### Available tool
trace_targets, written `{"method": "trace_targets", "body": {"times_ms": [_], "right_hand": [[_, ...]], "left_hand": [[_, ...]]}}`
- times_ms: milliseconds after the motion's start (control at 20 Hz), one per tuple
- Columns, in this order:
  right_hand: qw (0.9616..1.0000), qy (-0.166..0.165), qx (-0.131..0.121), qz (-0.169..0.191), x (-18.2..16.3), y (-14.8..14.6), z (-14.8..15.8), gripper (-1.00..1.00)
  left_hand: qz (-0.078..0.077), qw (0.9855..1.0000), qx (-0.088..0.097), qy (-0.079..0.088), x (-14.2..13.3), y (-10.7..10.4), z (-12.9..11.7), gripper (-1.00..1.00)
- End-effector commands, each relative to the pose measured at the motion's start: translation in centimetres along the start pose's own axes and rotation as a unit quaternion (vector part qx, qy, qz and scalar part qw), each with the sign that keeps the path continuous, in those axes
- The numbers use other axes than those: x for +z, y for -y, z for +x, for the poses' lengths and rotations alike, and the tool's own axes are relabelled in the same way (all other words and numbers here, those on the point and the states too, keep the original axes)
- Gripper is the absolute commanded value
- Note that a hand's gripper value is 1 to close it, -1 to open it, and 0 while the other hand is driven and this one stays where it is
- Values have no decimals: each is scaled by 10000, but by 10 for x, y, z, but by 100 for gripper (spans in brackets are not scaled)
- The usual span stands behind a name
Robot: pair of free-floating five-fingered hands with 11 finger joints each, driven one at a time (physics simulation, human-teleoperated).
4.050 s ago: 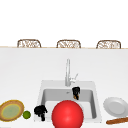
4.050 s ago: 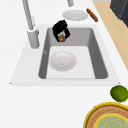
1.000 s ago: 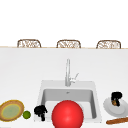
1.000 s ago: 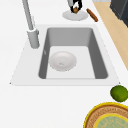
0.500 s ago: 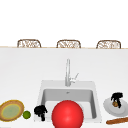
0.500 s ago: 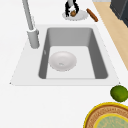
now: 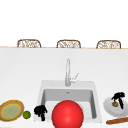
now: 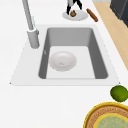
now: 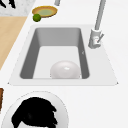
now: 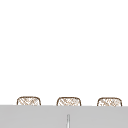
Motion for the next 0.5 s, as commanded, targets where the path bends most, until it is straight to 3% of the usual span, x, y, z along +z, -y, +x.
{"method": "trace_targets", "body": {"times_ms": [0,150,450], "right_hand": [[9988,-74,-386,-289,24,9,2,-100],[9984,-56,-489,-274,44,11,8,-100],[9983,121,-386,-414,89,8,18,-100]], "left_hand": [[0,10000,0,0,0,0,0,0],[0,10000,0,0,0,0,0,0],[0,10000,0,0,0,0,0,0]]}}
